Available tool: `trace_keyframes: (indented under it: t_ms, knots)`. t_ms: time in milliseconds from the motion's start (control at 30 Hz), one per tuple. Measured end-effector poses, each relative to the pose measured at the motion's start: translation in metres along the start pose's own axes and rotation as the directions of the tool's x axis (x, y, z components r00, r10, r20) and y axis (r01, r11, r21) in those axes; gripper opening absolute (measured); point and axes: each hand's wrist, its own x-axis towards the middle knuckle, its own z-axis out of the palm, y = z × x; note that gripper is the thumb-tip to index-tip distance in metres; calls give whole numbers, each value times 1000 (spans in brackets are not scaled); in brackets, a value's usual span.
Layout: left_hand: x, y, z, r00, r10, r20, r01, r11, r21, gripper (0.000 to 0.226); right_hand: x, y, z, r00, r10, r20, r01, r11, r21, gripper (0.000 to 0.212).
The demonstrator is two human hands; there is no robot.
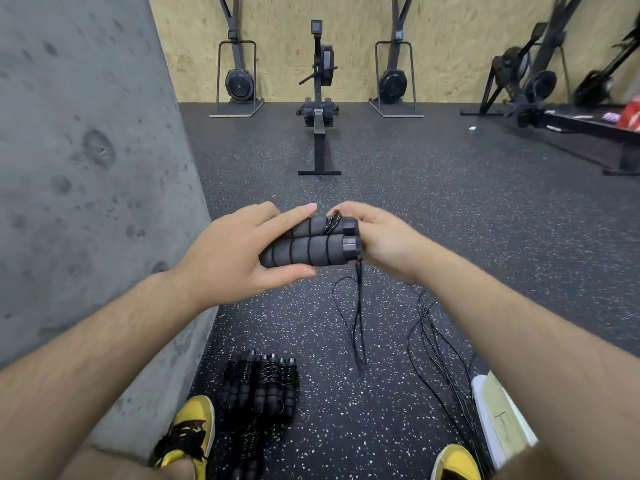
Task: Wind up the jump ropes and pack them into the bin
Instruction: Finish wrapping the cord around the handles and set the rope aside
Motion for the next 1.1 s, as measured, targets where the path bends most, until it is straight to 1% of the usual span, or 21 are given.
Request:
trace_keyframes:
  t_ms: [33,100,167,233,300,367,400,433,467,500,533,567,633,700,767,833,867,933,1000,1100]
  knots:
    - [0,0,-1,1000,-10,-14,10,1000,4,83,3,5,6,999,50,18,-51,993,106,18]
    - [0,0,-2,998,-23,-55,24,1000,11,81,5,9,18,991,127,33,-132,967,217,20]
    - [3,1,-4,995,-20,-102,24,999,35,79,1,11,31,978,181,101,-201,948,245,19]
    - [7,0,-4,991,8,-133,8,993,119,77,-7,14,47,959,246,139,-271,941,203,24]
    - [11,-8,-2,992,19,-128,12,972,235,77,-13,13,61,951,296,84,-307,935,177,34]
    - [11,-20,2,994,-6,-108,41,946,322,76,-15,7,70,951,308,-34,-300,943,147,39]
    - [10,-27,3,995,-20,-99,55,932,358,75,-16,3,72,954,282,-97,-278,959,53,39]
    - [8,-34,6,995,-33,-90,66,919,389,75,-18,-1,73,964,230,-136,-245,963,-110,38]
    - [7,-39,8,996,-43,-79,72,907,414,74,-22,-5,73,977,171,-131,-203,934,-296,37]
    - [5,-44,11,997,-49,-64,71,899,432,74,-26,-7,74,987,128,-93,-156,876,-457,35]
    - [3,-47,13,998,-48,-46,64,894,443,74,-32,-10,73,993,108,-51,-118,813,-571,33]
    - [1,-50,15,999,-46,-29,54,891,451,74,-37,-14,72,995,97,-16,-85,761,-643,32]
    - [-4,-52,20,999,-45,-5,42,892,451,74,-47,-25,67,997,78,17,-41,676,-735,29]
    - [-8,-53,21,999,-39,4,33,896,443,74,-50,-37,58,999,20,31,16,527,-850,25]
    - [-9,-52,21,1000,-18,9,12,901,434,73,-49,-44,48,996,-75,42,66,351,-934,19]
    - [-8,-49,22,999,18,29,-29,909,416,73,-46,-48,38,983,-175,53,95,241,-966,22]
    - [-8,-47,22,998,36,47,-52,915,400,73,-45,-48,33,975,-212,61,108,216,-970,25]
    - [-10,-43,23,994,81,78,-104,926,362,73,-40,-46,21,960,-266,85,141,199,-970,28]
    - [-12,-39,22,986,134,96,-157,936,314,72,-35,-39,11,939,-321,121,190,195,-962,26]
    - [-12,-31,20,976,192,107,-212,947,242,70,-27,-28,0,918,-373,134,220,198,-955,22]
